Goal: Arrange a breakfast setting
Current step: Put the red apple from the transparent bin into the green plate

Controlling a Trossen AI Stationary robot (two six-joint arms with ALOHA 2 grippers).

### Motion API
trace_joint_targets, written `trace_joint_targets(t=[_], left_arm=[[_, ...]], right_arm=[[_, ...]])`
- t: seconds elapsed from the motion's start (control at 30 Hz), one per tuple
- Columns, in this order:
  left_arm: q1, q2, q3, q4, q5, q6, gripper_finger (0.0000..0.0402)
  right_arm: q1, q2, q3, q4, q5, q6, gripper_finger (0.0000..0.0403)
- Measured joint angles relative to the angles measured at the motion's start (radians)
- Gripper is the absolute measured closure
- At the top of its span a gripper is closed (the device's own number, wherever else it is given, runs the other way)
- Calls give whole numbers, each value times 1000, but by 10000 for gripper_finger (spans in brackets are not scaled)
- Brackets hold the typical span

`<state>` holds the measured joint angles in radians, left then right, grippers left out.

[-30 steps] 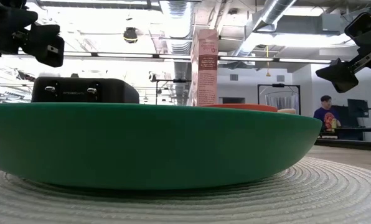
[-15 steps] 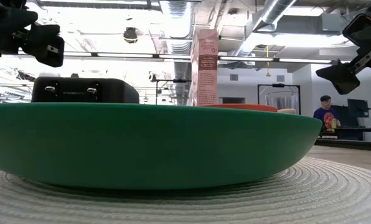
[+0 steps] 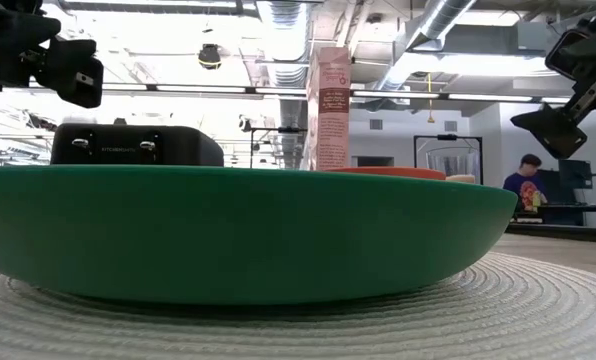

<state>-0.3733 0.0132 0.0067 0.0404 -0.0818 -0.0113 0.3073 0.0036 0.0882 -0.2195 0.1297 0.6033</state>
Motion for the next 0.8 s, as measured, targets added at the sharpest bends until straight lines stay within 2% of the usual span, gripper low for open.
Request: trace_joint_targets(t=[0.3, 0.5, 0.67, 0.8], left_arm=[[0, 0, 0, 0, 0, 0, 258], [0, 0, 0, 0, 0, 0, 258], [0, 0, 0, 0, 0, 0, 258], [0, 0, 0, 0, 0, 0, 258]], right_arm=[[-16, 0, 3, 108, 37, 39, 3], [-43, 0, 92, 87, 52, -15, 3], [-71, 0, 268, -152, 53, -152, 3], [-81, 18, 427, -422, 53, -141, 3]])
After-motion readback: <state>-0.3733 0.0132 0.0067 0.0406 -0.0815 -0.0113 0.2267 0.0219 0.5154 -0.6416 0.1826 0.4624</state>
